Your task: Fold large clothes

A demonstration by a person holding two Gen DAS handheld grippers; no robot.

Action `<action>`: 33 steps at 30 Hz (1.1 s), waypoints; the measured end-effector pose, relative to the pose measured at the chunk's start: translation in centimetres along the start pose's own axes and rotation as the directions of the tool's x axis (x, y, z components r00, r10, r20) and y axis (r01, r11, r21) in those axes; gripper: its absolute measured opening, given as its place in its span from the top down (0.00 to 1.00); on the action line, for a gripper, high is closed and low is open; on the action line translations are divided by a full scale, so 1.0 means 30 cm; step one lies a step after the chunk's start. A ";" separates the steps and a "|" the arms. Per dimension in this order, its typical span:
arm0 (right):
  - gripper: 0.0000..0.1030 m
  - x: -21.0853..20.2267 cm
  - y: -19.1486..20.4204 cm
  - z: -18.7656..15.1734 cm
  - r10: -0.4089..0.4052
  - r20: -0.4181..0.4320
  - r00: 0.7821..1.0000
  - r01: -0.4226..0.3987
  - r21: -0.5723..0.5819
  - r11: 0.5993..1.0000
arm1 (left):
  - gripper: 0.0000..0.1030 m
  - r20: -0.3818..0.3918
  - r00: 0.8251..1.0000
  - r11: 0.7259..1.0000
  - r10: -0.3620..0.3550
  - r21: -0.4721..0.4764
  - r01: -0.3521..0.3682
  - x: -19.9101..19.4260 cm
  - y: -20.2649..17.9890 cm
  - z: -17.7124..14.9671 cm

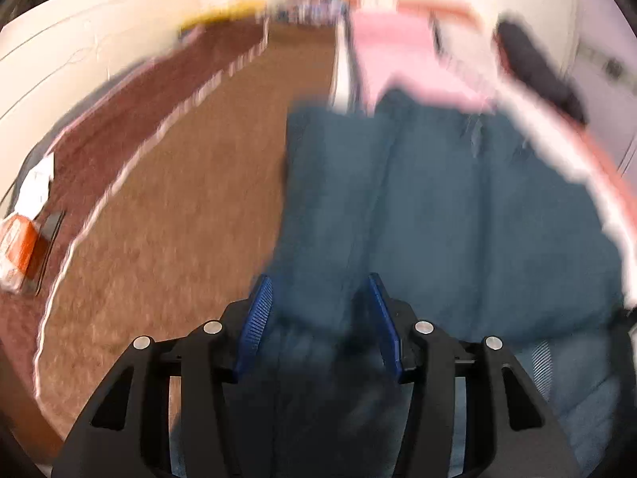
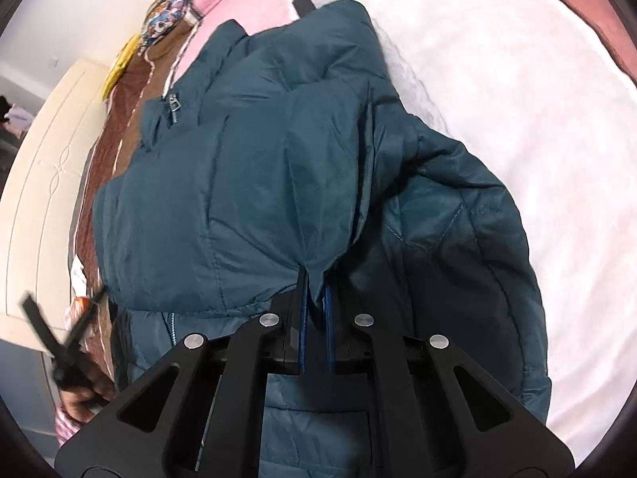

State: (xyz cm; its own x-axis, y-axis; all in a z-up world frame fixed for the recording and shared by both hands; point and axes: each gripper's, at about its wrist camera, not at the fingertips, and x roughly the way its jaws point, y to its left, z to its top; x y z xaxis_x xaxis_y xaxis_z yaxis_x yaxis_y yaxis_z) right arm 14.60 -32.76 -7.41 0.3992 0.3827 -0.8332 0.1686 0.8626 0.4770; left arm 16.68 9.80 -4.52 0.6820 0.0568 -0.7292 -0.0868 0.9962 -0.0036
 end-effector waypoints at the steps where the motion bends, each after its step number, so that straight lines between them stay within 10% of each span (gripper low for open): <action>1: 0.92 -0.003 -0.002 0.000 0.005 0.002 1.000 -0.005 -0.003 1.000 | 0.52 0.034 0.999 1.000 0.003 -0.007 -0.003 -0.020 0.004 0.036; 9: 0.92 -0.025 -0.011 -0.009 0.024 0.015 1.000 -0.024 0.015 1.000 | 0.53 -0.003 0.996 0.992 0.089 -0.085 -0.089 0.226 0.043 0.347; 19: 0.93 -0.001 -0.023 0.006 0.010 -0.005 1.000 -0.010 0.019 1.000 | 0.53 -0.187 0.977 0.987 0.107 -0.098 -0.127 0.531 0.020 0.339; 25: 0.91 0.038 -0.050 0.015 -0.006 -0.034 0.999 0.007 0.041 0.999 | 0.50 -0.196 0.974 0.988 0.113 -0.085 -0.131 0.543 0.017 0.338; 33: 0.83 -0.073 -0.008 -0.003 -0.039 0.020 0.999 0.040 -0.017 0.999 | 0.51 -0.077 0.997 0.993 0.027 -0.109 -0.036 0.243 0.127 0.330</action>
State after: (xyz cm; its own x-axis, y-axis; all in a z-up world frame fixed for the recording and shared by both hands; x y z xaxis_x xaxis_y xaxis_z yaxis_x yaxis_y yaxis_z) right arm 13.61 -33.77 -5.72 0.4099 0.3420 -0.8456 0.1692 0.8825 0.4389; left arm 28.52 14.67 -3.06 0.6218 0.0789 -0.7792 -0.1897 0.9805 -0.0521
